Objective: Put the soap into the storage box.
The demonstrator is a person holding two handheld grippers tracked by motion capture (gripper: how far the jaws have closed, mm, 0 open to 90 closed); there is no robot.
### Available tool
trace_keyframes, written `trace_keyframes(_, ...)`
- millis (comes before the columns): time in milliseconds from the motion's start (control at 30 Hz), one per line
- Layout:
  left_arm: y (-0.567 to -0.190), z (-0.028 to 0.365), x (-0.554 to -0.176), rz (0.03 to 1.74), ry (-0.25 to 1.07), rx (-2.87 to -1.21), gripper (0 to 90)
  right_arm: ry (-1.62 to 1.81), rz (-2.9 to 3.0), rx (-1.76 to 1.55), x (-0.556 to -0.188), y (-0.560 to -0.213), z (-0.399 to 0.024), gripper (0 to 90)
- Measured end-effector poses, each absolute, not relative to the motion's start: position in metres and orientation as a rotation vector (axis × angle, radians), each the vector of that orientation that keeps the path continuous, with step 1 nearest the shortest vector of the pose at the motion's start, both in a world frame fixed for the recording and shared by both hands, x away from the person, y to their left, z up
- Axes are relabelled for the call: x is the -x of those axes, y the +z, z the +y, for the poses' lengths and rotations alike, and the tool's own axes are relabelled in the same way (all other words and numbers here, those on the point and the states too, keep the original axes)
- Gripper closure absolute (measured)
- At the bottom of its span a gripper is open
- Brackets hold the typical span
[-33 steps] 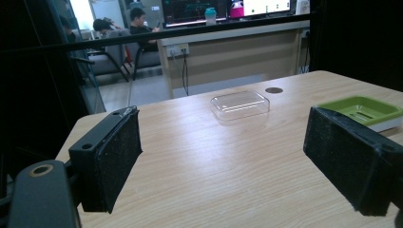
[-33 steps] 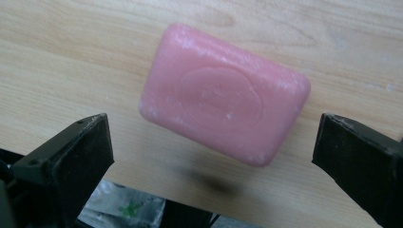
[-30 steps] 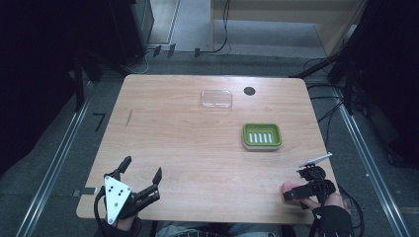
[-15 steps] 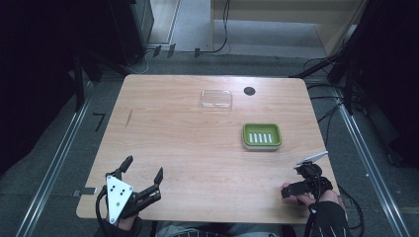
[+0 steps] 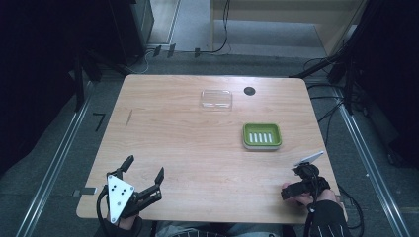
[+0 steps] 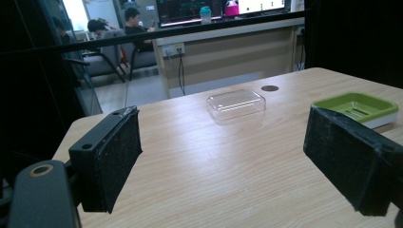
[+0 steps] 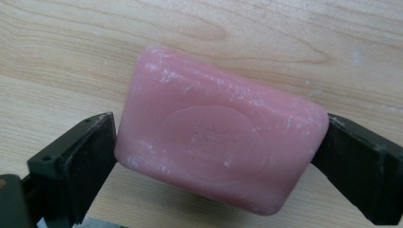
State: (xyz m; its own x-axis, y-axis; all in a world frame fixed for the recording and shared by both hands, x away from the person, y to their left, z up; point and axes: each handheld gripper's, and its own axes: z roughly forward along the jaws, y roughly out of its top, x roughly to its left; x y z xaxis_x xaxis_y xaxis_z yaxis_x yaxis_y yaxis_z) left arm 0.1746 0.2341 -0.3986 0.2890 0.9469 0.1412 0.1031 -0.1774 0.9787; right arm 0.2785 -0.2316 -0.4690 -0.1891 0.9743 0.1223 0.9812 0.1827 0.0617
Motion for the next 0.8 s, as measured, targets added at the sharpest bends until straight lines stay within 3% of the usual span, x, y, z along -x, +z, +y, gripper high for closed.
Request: trace_keyframes(800,-0.3988,0.2330,-0.1747,0.997,1.049,-1.556,12.5,-0.168,-2.372,2.010,-0.2884,-0.4711,-0.2326,6.0)
